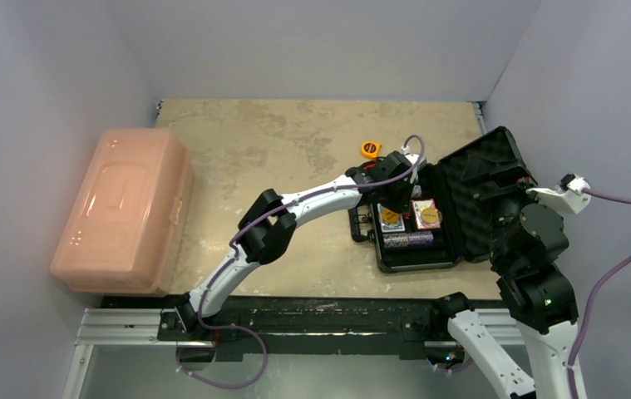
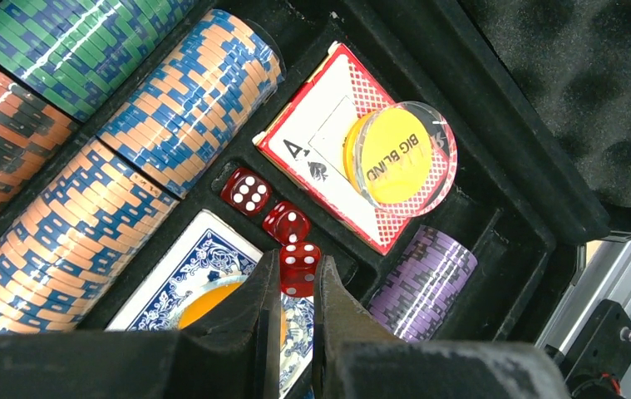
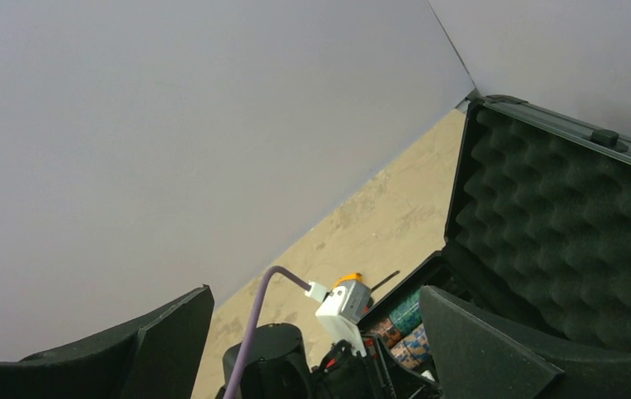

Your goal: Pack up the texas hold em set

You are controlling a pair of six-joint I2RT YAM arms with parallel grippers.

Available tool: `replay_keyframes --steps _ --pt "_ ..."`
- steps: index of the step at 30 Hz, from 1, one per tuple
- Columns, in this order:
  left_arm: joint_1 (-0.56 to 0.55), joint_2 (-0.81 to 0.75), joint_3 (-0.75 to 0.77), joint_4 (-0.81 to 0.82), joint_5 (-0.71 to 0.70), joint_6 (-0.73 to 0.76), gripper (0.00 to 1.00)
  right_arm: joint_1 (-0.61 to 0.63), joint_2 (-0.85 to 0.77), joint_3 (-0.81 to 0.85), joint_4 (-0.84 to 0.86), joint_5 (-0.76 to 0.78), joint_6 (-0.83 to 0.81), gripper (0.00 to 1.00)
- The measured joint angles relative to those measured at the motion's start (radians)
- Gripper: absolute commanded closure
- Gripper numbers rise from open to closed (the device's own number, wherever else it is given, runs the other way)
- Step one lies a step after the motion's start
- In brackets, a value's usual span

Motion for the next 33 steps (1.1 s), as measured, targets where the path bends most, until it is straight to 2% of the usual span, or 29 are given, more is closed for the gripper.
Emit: replay_keyframes --steps 17,33 --pt "-0.014 0.043 0.029 0.018 0.004 0.012 0.99 0.000 0.002 -0.016 0.009 -0.002 0.000 0.01" --pt "-0.019 0.043 0.029 0.018 -0.012 0.019 0.52 0.000 0.002 -0.016 0.013 -0.007 0.000 0.01"
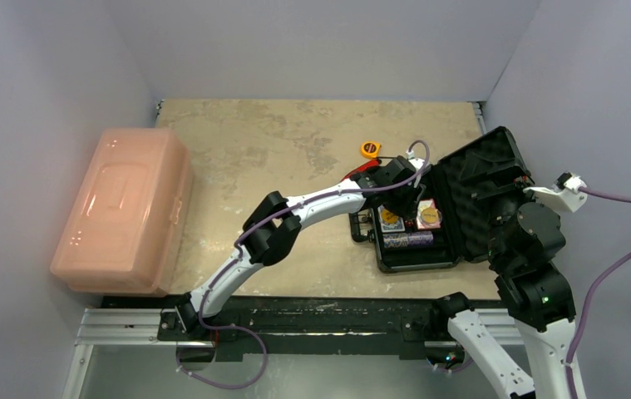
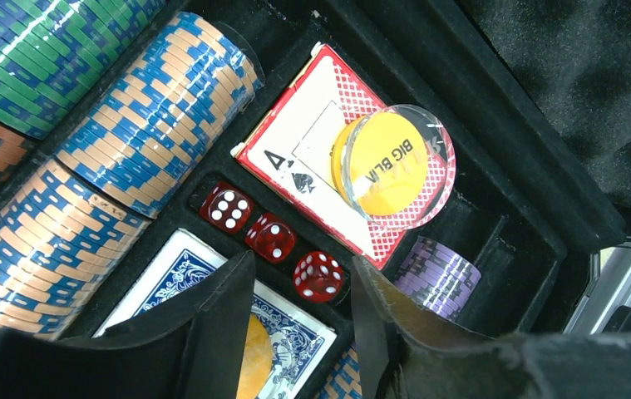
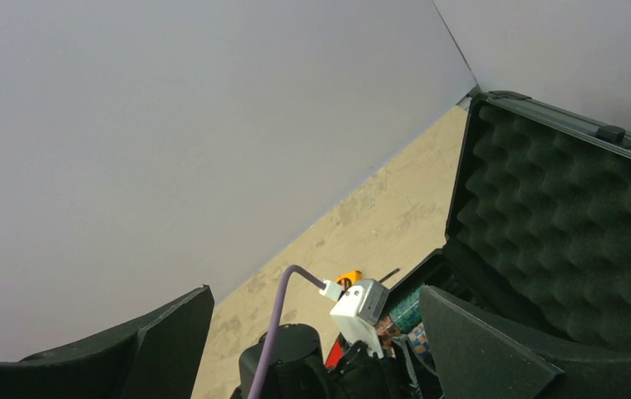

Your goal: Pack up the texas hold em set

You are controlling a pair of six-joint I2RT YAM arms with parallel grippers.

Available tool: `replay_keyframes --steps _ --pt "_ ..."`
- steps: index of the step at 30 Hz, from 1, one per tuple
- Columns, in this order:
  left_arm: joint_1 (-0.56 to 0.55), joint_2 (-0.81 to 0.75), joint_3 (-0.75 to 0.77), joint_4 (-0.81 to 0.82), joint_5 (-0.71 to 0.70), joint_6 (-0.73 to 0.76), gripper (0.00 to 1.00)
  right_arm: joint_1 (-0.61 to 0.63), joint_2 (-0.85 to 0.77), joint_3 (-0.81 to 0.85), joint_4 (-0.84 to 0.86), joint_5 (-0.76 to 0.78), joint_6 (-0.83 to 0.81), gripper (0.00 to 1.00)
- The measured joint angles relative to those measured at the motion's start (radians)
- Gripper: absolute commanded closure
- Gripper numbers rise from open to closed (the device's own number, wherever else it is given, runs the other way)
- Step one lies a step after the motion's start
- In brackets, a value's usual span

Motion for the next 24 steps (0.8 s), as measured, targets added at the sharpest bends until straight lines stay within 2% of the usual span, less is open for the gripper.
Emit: replay_keyframes --steps 8,12,21,24 --pt "0.000 -0.006 -0.002 0.005 -0.005 0.004 0.47 0.000 0.000 0.000 0.000 0.000 0.000 0.01" --pt "-0.002 -0.057 -0.035 -0.002 -0.007 0.019 0.43 0.000 0.004 0.000 0.000 0.000 0.000 0.01" --pt "-0.006 -0.343 -0.169 0.002 -0.078 0.085 0.33 0.000 0.013 0.008 0.005 -0.037 -0.021 0.01" --pt "-0.006 -0.465 -0.251 0.015 -0.148 0.113 0.22 0.000 0.013 0.008 0.018 -0.079 -0.038 0.01"
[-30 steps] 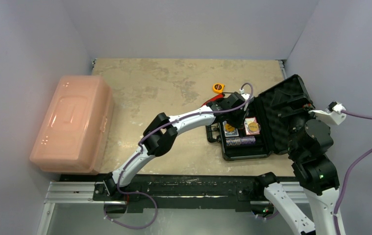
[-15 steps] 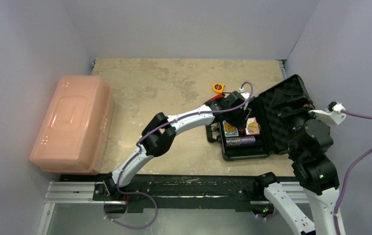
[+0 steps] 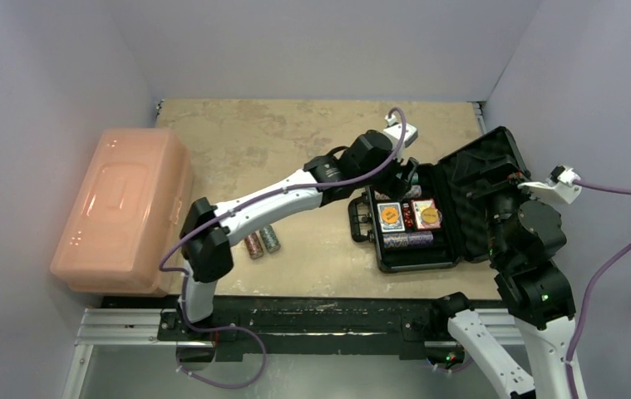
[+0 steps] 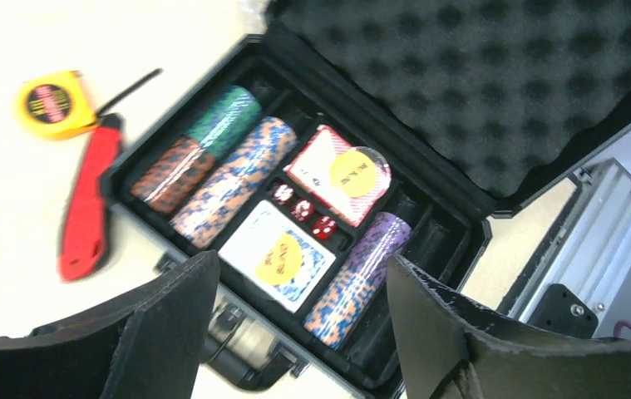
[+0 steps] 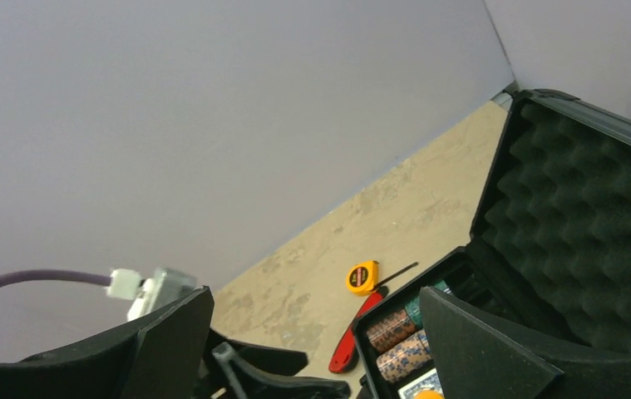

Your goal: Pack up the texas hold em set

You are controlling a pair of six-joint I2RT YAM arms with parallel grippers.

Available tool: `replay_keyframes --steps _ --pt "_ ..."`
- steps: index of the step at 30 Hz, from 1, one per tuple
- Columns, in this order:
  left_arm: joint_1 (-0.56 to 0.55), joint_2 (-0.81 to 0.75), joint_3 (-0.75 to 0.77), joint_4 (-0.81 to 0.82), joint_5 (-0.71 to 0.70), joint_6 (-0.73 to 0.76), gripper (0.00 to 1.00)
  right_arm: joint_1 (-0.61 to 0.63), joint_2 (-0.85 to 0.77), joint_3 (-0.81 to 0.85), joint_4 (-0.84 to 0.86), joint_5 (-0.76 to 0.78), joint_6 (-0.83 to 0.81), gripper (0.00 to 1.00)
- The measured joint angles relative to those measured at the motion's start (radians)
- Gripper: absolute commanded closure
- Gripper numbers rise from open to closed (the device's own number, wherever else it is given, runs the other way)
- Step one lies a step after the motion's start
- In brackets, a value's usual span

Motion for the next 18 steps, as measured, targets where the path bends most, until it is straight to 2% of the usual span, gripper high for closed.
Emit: replay_keyframes --steps 3,9,14,18 --pt "0.000 -0.127 -0.121 0.026 -0.098 0.018 0.10 0.000 0.000 -0.001 0.021 -0.032 -0.014 0.01" --pt "0.005 -0.344 -0.326 0.029 -0.278 0.035 0.01 0.001 0.005 -0.026 0.092 -0.138 -0.064 0.01" --pt "0.031 -0.518 -0.441 -0.011 -0.399 0.031 0.01 0.001 0.075 -0.042 0.152 -0.285 -0.098 0.01" --pt "0.094 -0.648 -0.484 -0.096 -0.432 0.004 0.01 0.001 0.168 -0.042 0.181 -0.403 -0.108 0.01"
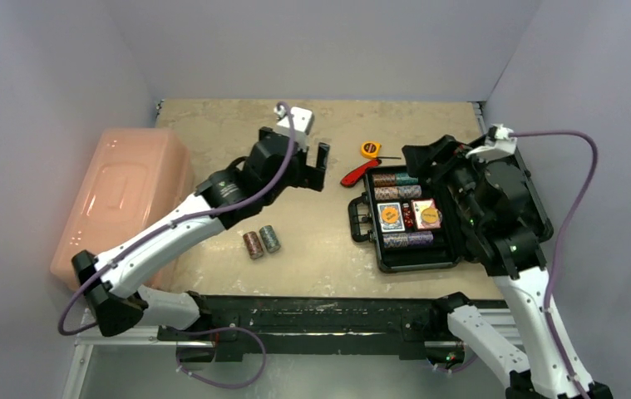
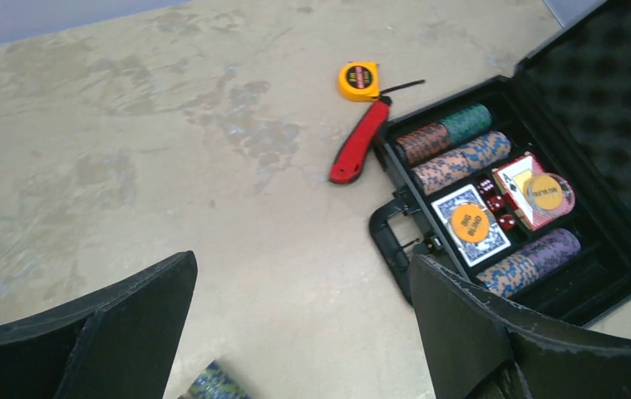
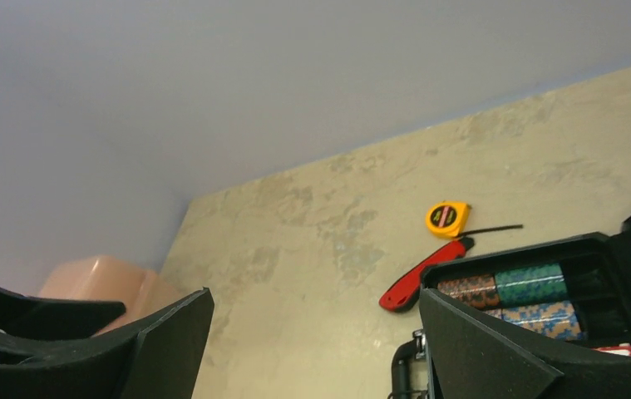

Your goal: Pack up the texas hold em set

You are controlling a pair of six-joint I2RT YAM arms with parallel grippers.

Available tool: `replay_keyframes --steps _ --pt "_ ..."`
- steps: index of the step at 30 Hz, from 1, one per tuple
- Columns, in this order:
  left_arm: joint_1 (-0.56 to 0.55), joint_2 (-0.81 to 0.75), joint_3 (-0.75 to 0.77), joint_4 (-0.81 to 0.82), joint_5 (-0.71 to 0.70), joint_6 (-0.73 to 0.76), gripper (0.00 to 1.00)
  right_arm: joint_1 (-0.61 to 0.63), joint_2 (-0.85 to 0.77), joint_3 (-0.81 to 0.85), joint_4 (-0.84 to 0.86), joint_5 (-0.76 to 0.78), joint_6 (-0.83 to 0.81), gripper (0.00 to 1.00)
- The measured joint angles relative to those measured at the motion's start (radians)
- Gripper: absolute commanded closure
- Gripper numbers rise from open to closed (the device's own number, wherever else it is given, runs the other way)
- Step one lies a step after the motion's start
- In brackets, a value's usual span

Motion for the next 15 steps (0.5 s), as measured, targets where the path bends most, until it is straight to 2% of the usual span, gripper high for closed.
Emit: replay_keyframes --steps 7,15 --pt "0.085 -0.190 -0.061 -0.134 -0.034 -0.016 0.02 0.011 0.147 0.000 0.007 -0.141 -0.011 0.01" --pt "0.086 -0.343 -0.061 -0.266 -0.101 0.035 0.00 0.139 0.271 0.016 0.005 -0.153 -0.035 0.03"
